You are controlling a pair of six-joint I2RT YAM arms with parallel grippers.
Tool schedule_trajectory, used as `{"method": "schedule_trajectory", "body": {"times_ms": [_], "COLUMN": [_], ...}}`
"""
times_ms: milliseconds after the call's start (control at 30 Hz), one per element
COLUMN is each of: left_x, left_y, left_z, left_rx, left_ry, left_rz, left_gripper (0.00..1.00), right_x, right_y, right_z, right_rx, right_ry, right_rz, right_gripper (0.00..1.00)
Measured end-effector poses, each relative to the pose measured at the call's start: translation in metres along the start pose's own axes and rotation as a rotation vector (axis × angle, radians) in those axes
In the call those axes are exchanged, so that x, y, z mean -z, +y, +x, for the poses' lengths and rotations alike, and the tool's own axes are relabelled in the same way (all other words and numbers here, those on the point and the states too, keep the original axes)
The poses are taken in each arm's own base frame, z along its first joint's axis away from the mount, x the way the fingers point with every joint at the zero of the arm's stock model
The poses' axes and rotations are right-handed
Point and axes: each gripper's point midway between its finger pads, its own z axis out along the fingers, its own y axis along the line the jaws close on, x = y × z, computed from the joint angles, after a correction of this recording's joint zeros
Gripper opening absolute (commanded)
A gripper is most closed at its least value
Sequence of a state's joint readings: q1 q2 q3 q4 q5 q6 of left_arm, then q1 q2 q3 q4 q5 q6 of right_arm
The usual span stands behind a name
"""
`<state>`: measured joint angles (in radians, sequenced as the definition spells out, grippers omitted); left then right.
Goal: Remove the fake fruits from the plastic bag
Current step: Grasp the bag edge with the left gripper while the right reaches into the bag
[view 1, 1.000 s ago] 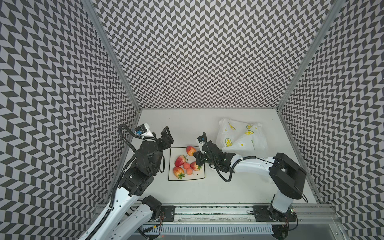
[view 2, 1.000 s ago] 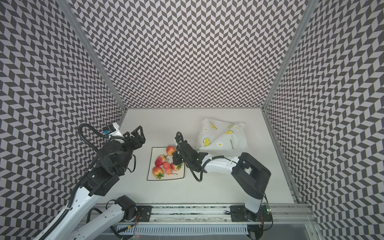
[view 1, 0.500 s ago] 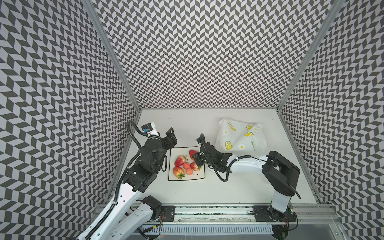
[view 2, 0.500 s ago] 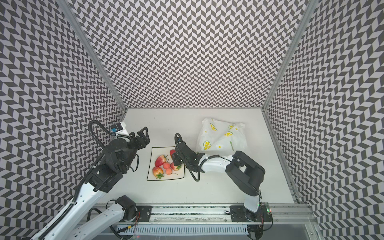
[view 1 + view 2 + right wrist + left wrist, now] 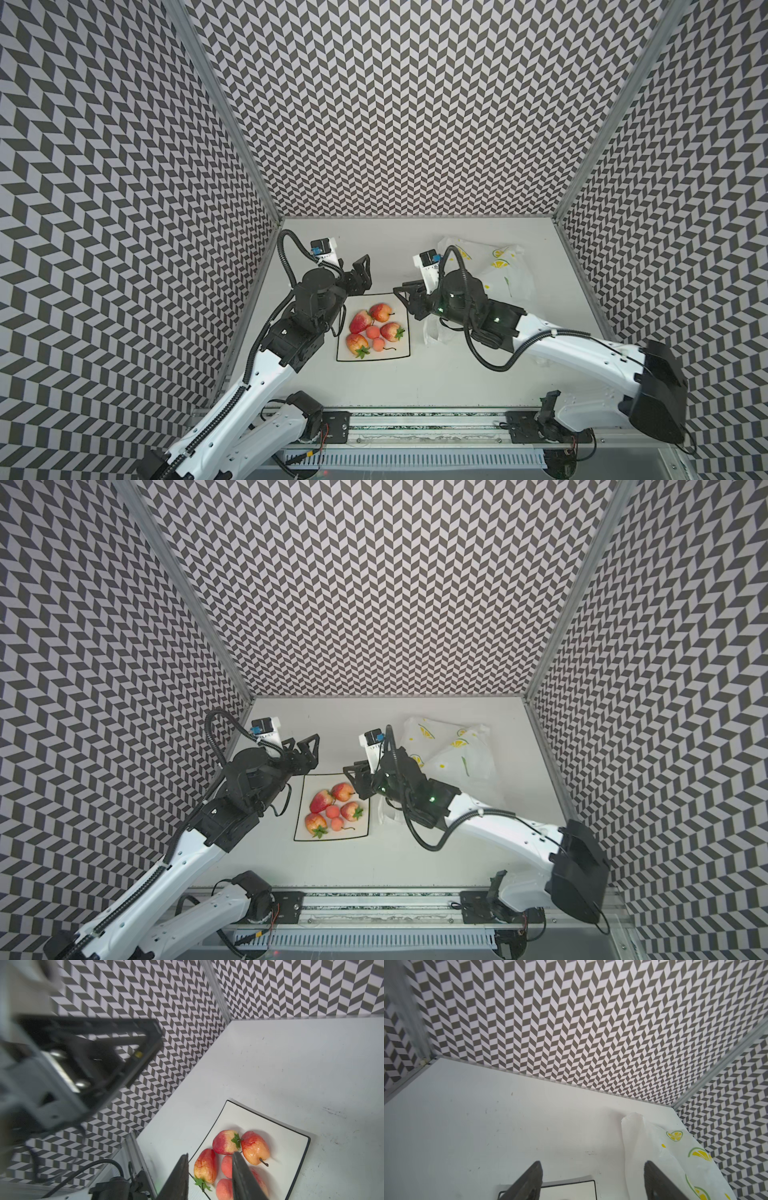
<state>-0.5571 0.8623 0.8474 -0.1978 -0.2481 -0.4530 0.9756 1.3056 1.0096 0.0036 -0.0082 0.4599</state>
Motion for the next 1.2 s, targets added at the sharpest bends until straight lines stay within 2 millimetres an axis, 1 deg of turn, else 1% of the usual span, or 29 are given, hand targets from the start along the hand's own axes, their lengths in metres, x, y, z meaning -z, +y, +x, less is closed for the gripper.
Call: {"method": "schedule_trajectory", "body": {"times_ms": [33,100,200,267,367,467,600,700,833,967,1033,1133,1200], "left_x": [-0.002,-0.004,-0.007,-0.008,-0.009,-0.008,-0.011,-0.018,-0.028,-0.035,-0.039,-0.044,-0.048], "left_y": [-0.008,-0.028,-0.06,-0.08,-0.104,-0.12,-0.131,-0.134,-0.134,-0.134,-0.135,-0.136,-0.139], "left_z": [0.004,0.015,0.038,0.059,0.089,0.108,0.122,0.135,0.158,0.175,0.183,0.192,0.195], "left_rx": [-0.013,-0.048,-0.109,-0.153,-0.206,-0.229,-0.242,-0.255,-0.27,-0.285,-0.289,-0.292,-0.295], "left_ry": [0.012,0.043,0.108,0.163,0.239,0.291,0.323,0.353,0.412,0.454,0.472,0.491,0.496], "left_rz": [0.028,0.097,0.198,0.262,0.342,0.407,0.461,0.476,0.477,0.483,0.485,0.488,0.495], "left_gripper": [0.78,0.78,0.8,0.82,0.84,0.86,0.87,0.86,0.81,0.68,0.59,0.49,0.43], "right_x": [0.009,0.024,0.046,0.062,0.084,0.102,0.114,0.117,0.116,0.113,0.111,0.109,0.108], "right_y": [0.002,-0.001,-0.014,-0.028,-0.051,-0.074,-0.096,-0.108,-0.114,-0.116,-0.117,-0.115,-0.117], "right_z": [0.0,0.006,0.026,0.045,0.073,0.101,0.137,0.161,0.178,0.186,0.19,0.198,0.205], "right_rx": [-0.002,-0.011,-0.041,-0.073,-0.12,-0.174,-0.242,-0.29,-0.353,-0.426,-0.472,-0.541,-0.599], "right_ry": [0.0,0.013,0.051,0.085,0.135,0.189,0.265,0.315,0.356,0.389,0.407,0.435,0.454], "right_rz": [-0.005,-0.001,0.039,0.085,0.162,0.244,0.329,0.37,0.384,0.356,0.328,0.26,0.228], "right_gripper": [0.32,0.3,0.29,0.28,0.24,0.23,0.23,0.23,0.23,0.22,0.24,0.24,0.23]}}
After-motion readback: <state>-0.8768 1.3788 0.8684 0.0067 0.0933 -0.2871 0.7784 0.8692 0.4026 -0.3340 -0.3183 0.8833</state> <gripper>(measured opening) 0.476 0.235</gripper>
